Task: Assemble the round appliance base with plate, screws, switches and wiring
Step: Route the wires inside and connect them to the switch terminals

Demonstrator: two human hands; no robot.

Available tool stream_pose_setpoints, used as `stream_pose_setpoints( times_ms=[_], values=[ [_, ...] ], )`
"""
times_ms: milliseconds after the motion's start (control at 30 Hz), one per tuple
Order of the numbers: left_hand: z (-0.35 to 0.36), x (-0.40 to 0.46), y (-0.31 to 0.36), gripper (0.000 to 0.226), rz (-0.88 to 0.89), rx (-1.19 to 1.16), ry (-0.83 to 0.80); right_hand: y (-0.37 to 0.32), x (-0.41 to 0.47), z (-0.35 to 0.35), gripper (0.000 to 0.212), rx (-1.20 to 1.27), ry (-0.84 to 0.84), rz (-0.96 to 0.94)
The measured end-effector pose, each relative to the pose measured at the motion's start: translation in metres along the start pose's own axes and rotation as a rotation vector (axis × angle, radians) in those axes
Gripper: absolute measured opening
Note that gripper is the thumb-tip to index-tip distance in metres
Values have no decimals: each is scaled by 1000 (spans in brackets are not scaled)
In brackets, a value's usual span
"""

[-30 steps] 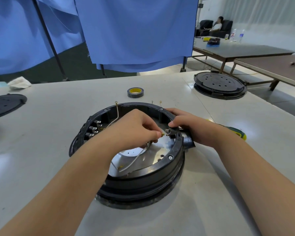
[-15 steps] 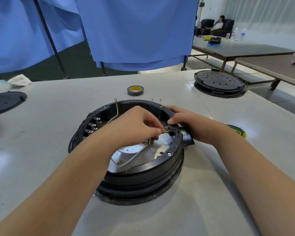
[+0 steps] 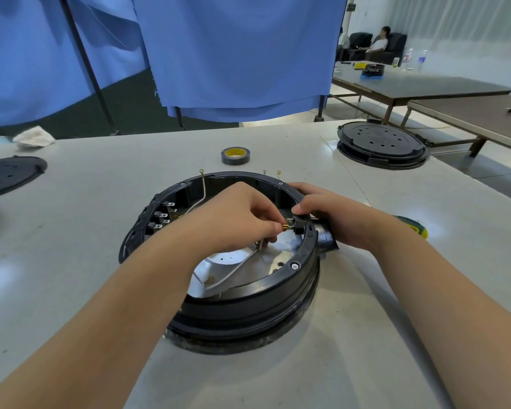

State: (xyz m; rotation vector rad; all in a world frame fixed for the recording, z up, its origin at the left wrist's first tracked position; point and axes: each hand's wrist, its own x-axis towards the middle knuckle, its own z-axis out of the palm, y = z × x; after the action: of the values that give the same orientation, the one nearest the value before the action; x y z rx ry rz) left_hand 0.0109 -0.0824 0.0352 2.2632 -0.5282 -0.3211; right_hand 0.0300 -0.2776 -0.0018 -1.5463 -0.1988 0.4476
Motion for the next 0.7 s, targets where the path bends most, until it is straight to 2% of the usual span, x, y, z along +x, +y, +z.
stream_pose_setpoints(
  times_ms=[433, 700],
  values=[
    [0, 0, 2, 9, -19, 0, -10, -1, -1, 0, 60, -22, -7, 5],
    [5, 0, 6, 9, 30, 73, 50, -4, -8, 0, 59, 106, -108, 41]
  ],
)
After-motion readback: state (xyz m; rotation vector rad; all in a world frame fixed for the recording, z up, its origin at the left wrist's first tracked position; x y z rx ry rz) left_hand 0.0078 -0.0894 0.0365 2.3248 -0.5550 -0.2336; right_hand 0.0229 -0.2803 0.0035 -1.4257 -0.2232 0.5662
